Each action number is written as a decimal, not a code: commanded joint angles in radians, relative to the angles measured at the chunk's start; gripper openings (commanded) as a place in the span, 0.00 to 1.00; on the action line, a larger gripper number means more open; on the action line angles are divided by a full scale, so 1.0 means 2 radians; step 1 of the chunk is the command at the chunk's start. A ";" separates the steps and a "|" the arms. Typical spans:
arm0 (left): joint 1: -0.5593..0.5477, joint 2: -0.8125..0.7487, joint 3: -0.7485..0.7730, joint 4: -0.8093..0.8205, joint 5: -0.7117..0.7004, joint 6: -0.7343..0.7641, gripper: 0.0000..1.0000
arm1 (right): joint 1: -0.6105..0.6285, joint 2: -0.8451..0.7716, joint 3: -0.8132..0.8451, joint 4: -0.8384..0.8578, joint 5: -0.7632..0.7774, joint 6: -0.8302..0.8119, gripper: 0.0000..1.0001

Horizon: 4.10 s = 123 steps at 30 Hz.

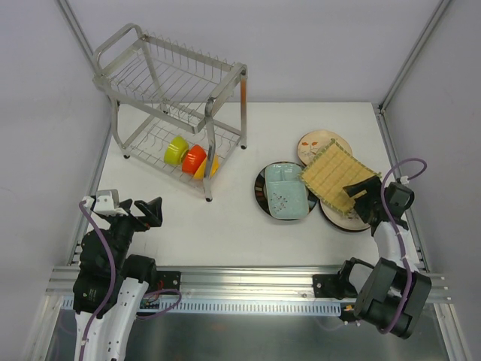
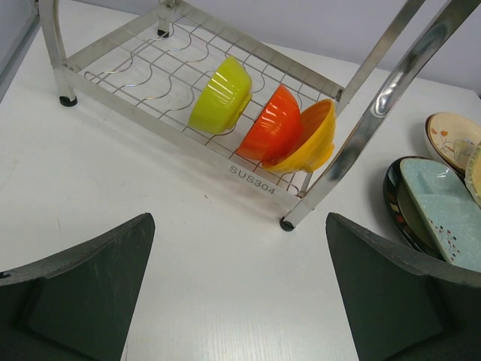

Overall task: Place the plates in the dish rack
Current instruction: Grab a plate with the right arm, then pass the plate from the right arm to the left

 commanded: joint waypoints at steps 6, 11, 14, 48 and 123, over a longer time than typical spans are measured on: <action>-0.003 -0.010 -0.002 0.011 0.002 0.004 0.99 | -0.002 -0.008 -0.052 0.015 0.002 0.026 0.78; -0.003 -0.007 -0.002 0.011 0.002 0.004 0.99 | -0.004 -0.023 -0.078 0.011 0.009 0.050 0.73; -0.003 -0.005 -0.002 0.011 0.002 0.004 0.99 | -0.005 -0.034 -0.082 0.005 0.004 0.062 0.72; -0.002 0.036 0.000 0.011 0.012 0.006 0.99 | -0.006 -0.040 -0.151 0.074 -0.008 0.136 0.52; -0.227 0.346 0.069 0.224 0.100 -0.289 0.97 | 0.196 -0.181 0.071 0.024 -0.305 0.199 0.01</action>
